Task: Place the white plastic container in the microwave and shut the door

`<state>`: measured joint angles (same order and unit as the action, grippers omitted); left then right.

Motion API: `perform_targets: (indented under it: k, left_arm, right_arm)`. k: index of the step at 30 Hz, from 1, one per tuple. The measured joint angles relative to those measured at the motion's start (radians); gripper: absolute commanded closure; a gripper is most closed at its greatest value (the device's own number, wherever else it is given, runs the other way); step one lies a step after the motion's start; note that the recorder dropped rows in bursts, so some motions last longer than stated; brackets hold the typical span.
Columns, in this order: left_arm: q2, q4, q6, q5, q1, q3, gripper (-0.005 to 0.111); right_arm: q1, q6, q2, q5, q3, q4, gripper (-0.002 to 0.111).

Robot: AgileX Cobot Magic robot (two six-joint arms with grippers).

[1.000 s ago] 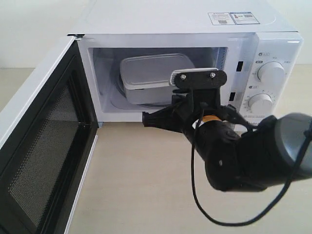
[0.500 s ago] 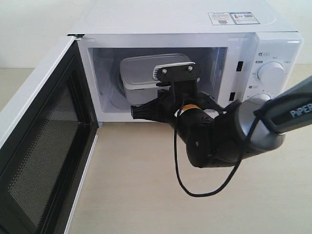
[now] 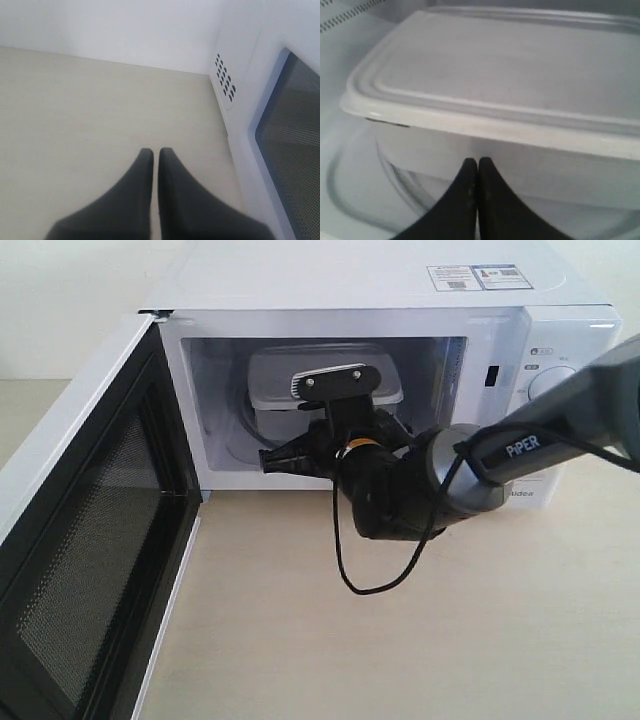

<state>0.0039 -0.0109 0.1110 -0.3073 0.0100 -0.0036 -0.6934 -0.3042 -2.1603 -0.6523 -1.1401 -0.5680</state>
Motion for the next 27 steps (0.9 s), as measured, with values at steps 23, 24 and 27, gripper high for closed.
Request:
perform_targets:
  k: [23,24,27]
  left_arm:
    - [0.000,0.000,0.000,0.000,0.000,0.000,0.102]
    - [0.000,0.000,0.000,0.000,0.000,0.000,0.102]
    - [0.000,0.000,0.000,0.000,0.000,0.000,0.102]
  right_arm:
    - [-0.078,-0.085,0.488,0.214,0.431,0.002,0.108]
    - [-0.096,-0.085,0.523,0.214,0.456,0.002,0.108]
    - [-0.192,-0.045,0.746,0.244,0.591,-0.002,0.108]
